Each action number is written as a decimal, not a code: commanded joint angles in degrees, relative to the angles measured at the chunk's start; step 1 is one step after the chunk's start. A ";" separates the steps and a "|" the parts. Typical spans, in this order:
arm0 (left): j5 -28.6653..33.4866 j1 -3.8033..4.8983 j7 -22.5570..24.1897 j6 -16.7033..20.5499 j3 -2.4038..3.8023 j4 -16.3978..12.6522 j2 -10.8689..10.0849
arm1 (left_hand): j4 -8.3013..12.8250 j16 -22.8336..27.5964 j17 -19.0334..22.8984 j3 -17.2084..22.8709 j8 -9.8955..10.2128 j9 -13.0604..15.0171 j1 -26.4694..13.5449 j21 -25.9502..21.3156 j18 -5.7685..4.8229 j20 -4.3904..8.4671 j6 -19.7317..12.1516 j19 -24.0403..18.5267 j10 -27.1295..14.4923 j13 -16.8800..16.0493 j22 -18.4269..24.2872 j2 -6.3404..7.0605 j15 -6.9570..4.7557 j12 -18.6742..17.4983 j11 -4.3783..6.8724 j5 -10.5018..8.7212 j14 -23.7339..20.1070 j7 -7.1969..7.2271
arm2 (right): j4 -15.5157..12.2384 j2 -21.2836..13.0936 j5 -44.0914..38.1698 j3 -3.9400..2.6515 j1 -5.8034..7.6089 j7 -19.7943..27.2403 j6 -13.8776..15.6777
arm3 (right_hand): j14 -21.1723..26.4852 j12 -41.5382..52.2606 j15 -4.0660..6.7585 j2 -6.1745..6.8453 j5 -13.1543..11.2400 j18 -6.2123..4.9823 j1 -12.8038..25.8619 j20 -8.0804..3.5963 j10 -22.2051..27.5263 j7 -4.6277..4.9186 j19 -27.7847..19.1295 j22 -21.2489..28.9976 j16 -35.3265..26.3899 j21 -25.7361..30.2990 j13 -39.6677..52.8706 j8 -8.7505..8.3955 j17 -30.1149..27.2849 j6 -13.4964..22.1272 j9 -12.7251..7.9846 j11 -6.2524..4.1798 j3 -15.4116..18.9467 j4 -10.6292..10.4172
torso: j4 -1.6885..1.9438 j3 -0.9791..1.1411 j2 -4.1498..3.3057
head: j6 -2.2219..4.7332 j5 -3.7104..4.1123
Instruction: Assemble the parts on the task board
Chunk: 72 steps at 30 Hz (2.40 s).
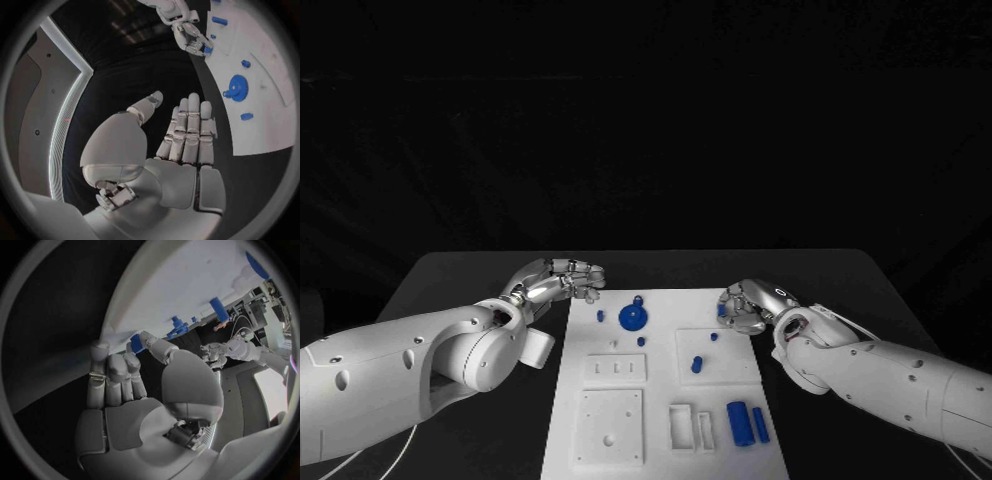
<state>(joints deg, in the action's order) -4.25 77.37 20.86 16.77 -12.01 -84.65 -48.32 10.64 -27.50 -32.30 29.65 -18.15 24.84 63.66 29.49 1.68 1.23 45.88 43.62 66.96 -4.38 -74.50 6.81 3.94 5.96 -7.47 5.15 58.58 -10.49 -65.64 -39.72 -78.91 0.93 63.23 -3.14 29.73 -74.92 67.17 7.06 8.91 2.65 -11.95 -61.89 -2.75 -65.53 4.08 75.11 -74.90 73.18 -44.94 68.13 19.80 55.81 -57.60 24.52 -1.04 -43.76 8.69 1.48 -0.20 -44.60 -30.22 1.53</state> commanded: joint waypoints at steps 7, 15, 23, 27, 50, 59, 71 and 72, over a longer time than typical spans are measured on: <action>-5.11 0.13 -9.16 -3.70 0.26 -0.01 0.24 | -0.64 -1.12 -1.63 -1.25 -1.64 0.64 -2.92 0.87 1.29 1.14 3.44 1.23 6.21 -1.67 -0.42 -0.03 -0.91 3.08 2.80 -1.21 2.74 1.44 | -5.65 -0.91 -6.96 -0.06 4.92 -5.42 -5.98 | -0.08 0.54 0.52 0.65 0.16 -3.05 0.11 -0.04 -0.45 0.87 0.08 -1.19 -0.13 -0.50 0.31 0.97 0.13 -1.59 0.89 -0.38 -0.17 0.38 | -0.31 0.10 0.39 | 0.77 -0.12; -7.49 2.02 -17.39 -4.70 0.30 0.55 1.68 | -1.85 -10.67 -7.45 -2.86 -1.89 0.73 -5.35 5.86 1.81 4.62 6.36 7.20 14.32 -6.45 -1.73 0.73 -5.59 9.35 6.51 -1.62 8.90 3.31 | -11.14 -0.10 -13.46 -0.05 8.21 -10.14 -11.95 | -0.12 0.58 0.57 0.93 0.16 -3.05 0.68 0.08 -0.57 0.81 0.15 -1.17 -0.10 -0.64 0.35 1.06 0.18 -1.71 0.97 -0.44 0.08 0.25 | -0.62 0.34 1.59 | 0.90 -0.67; -9.63 3.83 -25.15 -4.67 0.28 0.90 4.12 | -4.78 -19.58 -11.70 -4.07 -0.54 0.30 -8.50 11.09 1.82 7.22 6.34 10.08 15.88 -12.57 -1.83 3.08 -8.53 17.73 7.74 -2.18 10.50 4.24 | -15.22 3.62 -18.29 -0.05 9.10 -14.38 -14.23 | -0.14 0.59 0.61 1.28 0.16 -3.05 0.76 0.14 -0.64 0.76 0.19 -1.16 -0.07 -0.71 0.37 1.11 0.21 -1.78 1.01 -0.48 0.09 0.27 | -0.64 0.53 2.74 | 0.61 -2.25; -10.86 3.93 -27.24 -4.52 0.23 1.25 5.39 | -6.79 -21.39 -12.36 -3.94 -0.27 0.31 -10.02 12.38 1.88 7.93 6.22 10.39 14.86 -14.50 -1.74 4.44 -9.09 20.20 7.87 -2.39 10.18 4.35 | -16.04 5.38 -19.00 -0.05 9.09 -15.47 -14.88 | -0.15 0.58 0.62 1.49 0.16 -3.05 0.82 0.19 -0.65 0.75 0.22 -1.14 -0.07 -0.75 0.36 1.12 0.22 -1.80 1.03 -0.50 0.06 0.21 | -0.45 0.62 2.99 | 0.26 -2.82; -19.12 3.93 -32.87 -4.06 -0.05 1.54 6.98 | -14.17 -22.21 -10.66 -1.59 -0.54 1.21 -10.41 13.51 0.77 8.49 7.11 7.18 8.65 -18.28 -1.28 7.13 -8.25 24.07 7.52 -2.33 6.95 4.14 | -17.56 9.06 -19.84 0.09 9.07 -16.97 -16.57 | -0.17 0.47 0.64 2.15 0.17 -3.05 1.12 0.44 -0.67 0.73 0.29 -1.06 -0.13 -0.82 0.29 1.09 0.23 -1.78 1.06 -0.52 -0.20 -0.34 | -0.46 0.54 2.93 | -0.04 -3.43; -19.12 3.93 -32.72 -4.47 -0.06 1.38 7.20 | -14.06 -22.45 -10.29 -2.26 -0.64 1.42 -9.35 13.75 0.71 8.50 7.29 6.92 8.35 -18.61 -1.25 5.85 -8.22 24.44 7.56 -2.33 6.88 4.19 | -17.52 9.83 -19.71 0.33 9.07 -17.14 -17.10 | -0.18 0.46 0.64 2.29 0.16 -3.05 1.18 0.48 -0.69 0.73 0.29 -1.04 -0.15 -0.82 0.29 1.08 0.22 -1.77 1.06 -0.52 -0.26 -0.50 | -0.50 0.55 2.94 | -0.07 -3.21; -19.12 3.92 -32.78 -4.89 -0.08 1.32 7.32 | -11.09 -23.00 -9.40 -4.21 -0.85 1.77 -5.63 14.22 0.59 8.50 8.07 6.34 7.93 -18.98 -1.11 1.50 -8.23 24.87 7.78 -2.23 6.67 4.38 | -17.46 10.47 -19.65 0.46 9.06 -17.35 -17.60 | -0.18 0.41 0.64 2.48 0.16 -3.05 1.26 0.52 -0.66 0.74 0.29 -1.02 -0.18 -0.82 0.26 1.06 0.21 -1.75 1.07 -0.52 -0.31 -0.67 | -0.48 0.56 2.94 | -0.10 -3.12; -19.12 3.92 -32.80 -4.93 -0.08 1.32 7.34 | -10.40 -23.08 -9.27 -4.29 -0.88 1.80 -4.92 14.26 0.58 8.51 8.27 6.26 7.91 -18.99 -1.08 0.64 -8.24 24.90 7.82 -2.18 6.67 4.44 | -17.40 10.52 -19.65 0.47 9.06 -17.34 -17.63 | -0.18 0.40 0.64 2.49 0.16 -3.05 1.26 0.53 -0.66 0.74 0.29 -1.02 -0.18 -0.82 0.26 1.06 0.21 -1.74 1.07 -0.52 -0.32 -0.68 | -0.48 0.56 2.94 | -0.10 -3.12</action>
<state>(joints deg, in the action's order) -23.13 81.15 -12.23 12.99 -12.16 -83.05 -41.21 0.21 -50.42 -41.58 25.41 -18.82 26.52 59.00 43.48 3.12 6.55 53.98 50.15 75.32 -23.28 -74.91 7.80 -4.30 30.57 0.32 2.83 65.71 -6.07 -83.03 -29.36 -97.84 1.37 72.32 -20.36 13.24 -75.17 67.44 7.15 10.89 2.60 -12.45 -60.79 -2.54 -66.06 3.70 75.32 -74.92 73.21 -45.47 68.42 20.56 55.94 -57.98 25.63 -1.32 -44.04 8.37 1.00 0.36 -41.65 -30.28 -1.60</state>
